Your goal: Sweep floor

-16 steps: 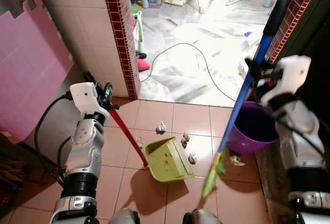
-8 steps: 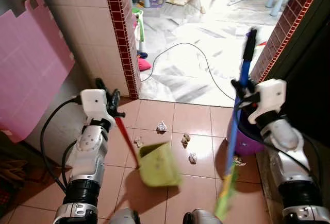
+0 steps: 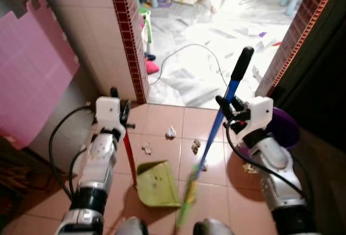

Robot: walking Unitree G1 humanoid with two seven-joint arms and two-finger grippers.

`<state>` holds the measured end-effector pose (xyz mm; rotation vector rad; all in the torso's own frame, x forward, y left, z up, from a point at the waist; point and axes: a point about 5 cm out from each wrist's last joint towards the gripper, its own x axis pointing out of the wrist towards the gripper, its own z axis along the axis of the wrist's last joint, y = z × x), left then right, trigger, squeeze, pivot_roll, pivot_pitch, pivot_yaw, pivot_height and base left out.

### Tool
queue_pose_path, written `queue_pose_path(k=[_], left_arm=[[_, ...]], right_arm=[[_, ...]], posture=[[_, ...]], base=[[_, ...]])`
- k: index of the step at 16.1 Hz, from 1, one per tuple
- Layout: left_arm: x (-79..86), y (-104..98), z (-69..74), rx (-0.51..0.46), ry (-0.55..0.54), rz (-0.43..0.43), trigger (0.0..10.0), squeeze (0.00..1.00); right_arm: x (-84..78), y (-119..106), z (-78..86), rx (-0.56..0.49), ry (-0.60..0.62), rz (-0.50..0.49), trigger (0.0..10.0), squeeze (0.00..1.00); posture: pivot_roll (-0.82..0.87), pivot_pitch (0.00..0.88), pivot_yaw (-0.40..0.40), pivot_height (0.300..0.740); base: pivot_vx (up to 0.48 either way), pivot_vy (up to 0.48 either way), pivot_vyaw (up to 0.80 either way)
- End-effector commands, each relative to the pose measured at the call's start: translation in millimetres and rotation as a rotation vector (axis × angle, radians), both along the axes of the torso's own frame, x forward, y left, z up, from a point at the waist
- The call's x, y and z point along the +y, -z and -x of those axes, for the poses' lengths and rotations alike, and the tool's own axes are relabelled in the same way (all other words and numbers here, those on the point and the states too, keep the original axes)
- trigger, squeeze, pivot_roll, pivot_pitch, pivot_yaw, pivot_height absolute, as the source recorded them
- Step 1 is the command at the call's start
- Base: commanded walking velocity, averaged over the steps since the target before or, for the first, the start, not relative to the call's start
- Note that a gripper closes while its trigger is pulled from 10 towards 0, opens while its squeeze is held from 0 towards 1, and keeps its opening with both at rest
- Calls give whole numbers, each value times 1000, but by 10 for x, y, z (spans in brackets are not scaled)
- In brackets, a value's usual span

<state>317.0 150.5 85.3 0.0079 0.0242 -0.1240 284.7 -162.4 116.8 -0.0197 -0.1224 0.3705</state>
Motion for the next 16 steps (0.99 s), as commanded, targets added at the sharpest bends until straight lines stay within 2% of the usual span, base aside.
queue_pose_path(k=[1,5,10,16], left_arm=[[-77,-214,-68,-90,33,34,10000,0],[-70,-198,-18,-77,48,53,10000,0],[14,-209,-34,-80,23,56,10000,0],[-4,-232,-60,-82,27,63,10000,0]], right_arm=[[-29,-90,12,-37,8,33,10000,0],[-18,-111,40,-32,26,13,10000,0],[5,-127,54,-30,-17,31,10000,0],[-14,-160,21,-42,-14,46,10000,0]], posture=[[-160,105,56,740],[-156,126,66,740],[-168,105,49,740],[-172,86,43,740]], base=[[0,0,0],[61,0,-800],[263,0,0],[257,0,0]])
